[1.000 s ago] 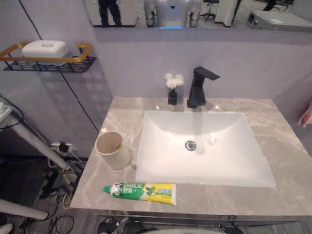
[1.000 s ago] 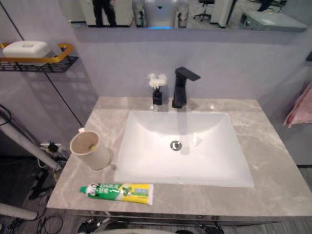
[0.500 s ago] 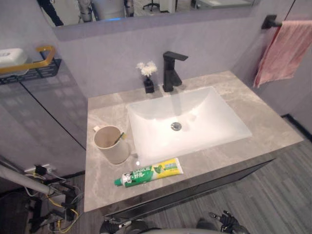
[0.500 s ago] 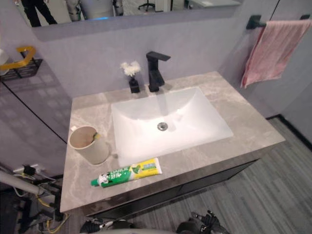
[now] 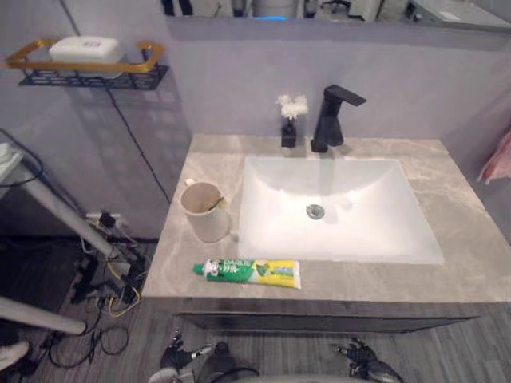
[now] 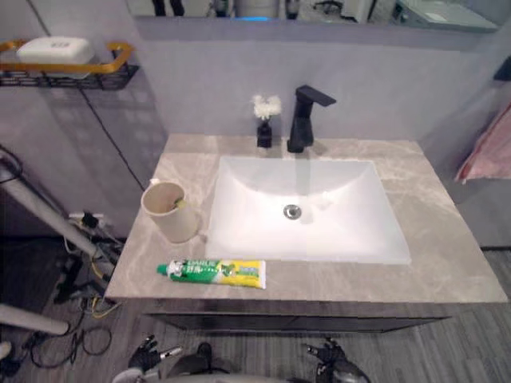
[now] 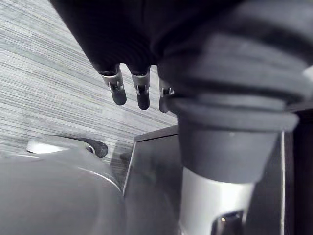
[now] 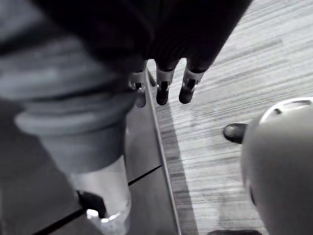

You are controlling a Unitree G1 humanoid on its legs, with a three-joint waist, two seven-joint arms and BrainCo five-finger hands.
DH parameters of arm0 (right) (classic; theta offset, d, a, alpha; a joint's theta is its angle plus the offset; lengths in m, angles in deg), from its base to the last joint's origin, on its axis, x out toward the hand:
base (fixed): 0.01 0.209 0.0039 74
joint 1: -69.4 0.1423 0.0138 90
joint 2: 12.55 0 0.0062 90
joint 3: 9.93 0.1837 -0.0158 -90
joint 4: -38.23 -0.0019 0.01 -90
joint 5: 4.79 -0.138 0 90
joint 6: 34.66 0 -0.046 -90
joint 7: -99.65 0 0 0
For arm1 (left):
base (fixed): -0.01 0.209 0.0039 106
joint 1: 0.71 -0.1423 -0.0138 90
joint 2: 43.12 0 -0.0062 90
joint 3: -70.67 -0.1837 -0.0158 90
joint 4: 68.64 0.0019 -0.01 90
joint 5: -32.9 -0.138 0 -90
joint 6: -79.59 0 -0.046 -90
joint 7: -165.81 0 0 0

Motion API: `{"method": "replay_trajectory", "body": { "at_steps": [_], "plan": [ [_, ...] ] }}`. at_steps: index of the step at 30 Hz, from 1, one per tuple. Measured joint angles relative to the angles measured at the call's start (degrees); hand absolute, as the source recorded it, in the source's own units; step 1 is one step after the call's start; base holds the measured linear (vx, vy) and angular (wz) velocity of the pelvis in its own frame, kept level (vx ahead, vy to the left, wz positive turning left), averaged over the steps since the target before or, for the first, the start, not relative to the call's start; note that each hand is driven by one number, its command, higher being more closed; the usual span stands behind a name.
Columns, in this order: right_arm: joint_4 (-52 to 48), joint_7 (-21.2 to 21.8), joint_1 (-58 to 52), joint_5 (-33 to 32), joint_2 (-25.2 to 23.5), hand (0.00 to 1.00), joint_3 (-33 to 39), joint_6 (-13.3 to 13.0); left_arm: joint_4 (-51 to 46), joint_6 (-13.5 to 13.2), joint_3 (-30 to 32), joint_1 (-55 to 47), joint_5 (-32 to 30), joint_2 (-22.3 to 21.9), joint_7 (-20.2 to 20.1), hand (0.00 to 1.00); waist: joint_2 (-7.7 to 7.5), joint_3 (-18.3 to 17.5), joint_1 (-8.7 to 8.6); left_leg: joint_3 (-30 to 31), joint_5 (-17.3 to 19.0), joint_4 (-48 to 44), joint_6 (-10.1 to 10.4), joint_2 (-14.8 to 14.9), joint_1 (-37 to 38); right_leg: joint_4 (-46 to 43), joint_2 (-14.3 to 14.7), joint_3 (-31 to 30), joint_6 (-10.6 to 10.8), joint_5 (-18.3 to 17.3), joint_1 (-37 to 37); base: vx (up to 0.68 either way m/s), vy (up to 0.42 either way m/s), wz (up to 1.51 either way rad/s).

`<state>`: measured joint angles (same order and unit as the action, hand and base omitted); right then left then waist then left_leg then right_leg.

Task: Organize washtable

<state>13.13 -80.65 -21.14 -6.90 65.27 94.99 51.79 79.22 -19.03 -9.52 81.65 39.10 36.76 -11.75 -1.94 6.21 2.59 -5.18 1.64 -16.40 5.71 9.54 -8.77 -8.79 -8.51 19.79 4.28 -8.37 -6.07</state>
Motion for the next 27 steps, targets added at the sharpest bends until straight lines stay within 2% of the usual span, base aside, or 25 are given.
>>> {"method": "replay_trajectory", "body": {
  "at_steps": [1, 3, 4, 5, 6, 7, 8, 9, 15, 22, 27],
  "plan": [
    [-0.16, -0.02, -0.15, -0.02, 0.4, 0.0, 0.87, -0.24, 0.18, 0.25, 0.03, -0.34, -0.07, -0.3, 0.03, 0.0, 0.71, 0.26, -0.32, -2.25, 5.2, -8.17, -0.72, 0.29, 0.1, -0.4, -0.34, 0.0, 0.02, 0.0, -0.31, -0.06, 0.021, -0.1],
    [-0.86, -0.13, -2.19, -0.05, 0.66, 0.0, 1.4, -0.02, 0.19, 0.46, -0.01, -0.51, -0.16, -0.44, 0.03, 0.0, 0.84, 0.31, -0.77, -5.27, 7.87, -13.74, -0.48, 0.36, 2.97, -0.87, -1.59, 0.0, 0.12, 0.05, -0.97, -0.08, 0.056, -0.04],
    [-1.1, -0.14, -3.03, -0.07, 0.56, 0.0, 2.18, 0.04, 0.19, 0.45, 0.06, -0.51, -0.16, -0.58, 0.08, 0.0, 0.96, 0.24, -1.35, -6.03, 8.25, -13.25, -0.4, 0.52, 4.16, -0.93, -1.77, 0.15, 0.29, 0.11, -1.08, -0.11, 0.12, 0.25],
    [-1.38, -0.16, -4.12, -0.2, 0.75, 0.0, 3.74, 0.12, 0.24, 0.58, 0.35, -0.46, -0.18, -1.09, 0.05, 0.0, 2.07, -0.12, -2.32, -6.29, 9.39, -7.87, 0.15, 0.09, 5.29, -0.78, -1.56, 0.87, 1.17, 0.41, -0.86, -0.11, 0.205, 0.44],
    [-1.09, -0.38, -5.02, -0.76, -0.15, 0.0, 5.86, 0.55, 0.1, 0.54, 0.61, 0.17, -0.25, -1.65, 0.01, 0.0, 1.97, -0.65, -3.22, -5.77, 9.85, 0.28, -0.57, -1.69, 7.75, 0.15, -1.55, 1.14, 2.31, 1.13, -0.44, -0.09, 0.178, 0.51],
    [-1.01, -0.52, -5.1, -0.78, -0.9, 0.0, 6.27, 0.84, 0.18, 0.56, 0.54, 0.44, -0.25, -1.74, 0.01, 0.0, 0.67, -0.46, -3.62, -5.84, 7.9, 3.39, -1.41, -3.04, 8.79, 0.78, -2.3, 1.33, 2.67, 1.58, -0.17, -0.07, 0.169, 0.28],
    [-1.02, -0.72, -5.68, -2.09, -1.87, 0.0, 7.28, 0.95, 0.14, 0.66, 0.64, 0.17, -0.1, -1.6, 0.03, 0.0, 0.04, -0.47, -3.56, -5.89, 4.97, 7.87, -2.13, -4.67, 10.08, 1.83, -2.92, 0.91, 2.33, 3.29, 0.31, -0.07, 0.089, 0.06],
    [-1.02, -0.85, -6.35, -3.55, -2.31, 0.0, 7.56, 1.01, 0.18, 0.68, 1.05, 0.14, -0.17, -1.54, 0.1, 0.0, -0.55, -0.65, -3.47, -6.02, 3.66, 10.11, -2.51, -5.61, 11.02, 2.64, -3.46, 0.65, 3.17, 4.21, 0.14, -0.09, 0.102, -0.04],
    [-1.08, -0.96, -7.15, -6.3, -2.34, 0.0, 8.49, 0.99, 0.35, 0.67, 1.15, -0.49, -0.18, -1.76, 0.11, 0.0, 0.0, -0.92, -3.56, -6.23, -2.41, 22.22, -3.55, -8.24, 17.2, 3.01, -4.41, 0.29, 2.98, 4.35, -0.3, -0.08, 0.049, 0.0],
    [-0.97, -0.95, -6.66, -6.34, -1.62, 0.0, 9.51, 0.97, 1.95, 0.56, 2.24, -0.76, 0.02, -2.34, 0.11, 0.0, 1.42, -1.47, -3.61, -7.56, -2.4, 22.26, -3.5, -7.74, 17.82, 4.81, -3.36, -1.14, 3.09, 5.26, -0.91, 0.0, -0.016, -0.1],
    [1.17, -0.76, -3.66, -6.28, -1.07, 0.0, 7.04, 0.62, 3.45, 0.53, 3.8, -0.43, 0.44, -2.25, 0.05, 0.0, 1.22, -1.4, -3.43, -8.13, -2.28, 22.3, -3.3, -7.43, 19.5, 7.5, -2.58, -0.86, 2.99, 6.18, -4.01, 0.03, -0.031, 0.0]
  ]
}}
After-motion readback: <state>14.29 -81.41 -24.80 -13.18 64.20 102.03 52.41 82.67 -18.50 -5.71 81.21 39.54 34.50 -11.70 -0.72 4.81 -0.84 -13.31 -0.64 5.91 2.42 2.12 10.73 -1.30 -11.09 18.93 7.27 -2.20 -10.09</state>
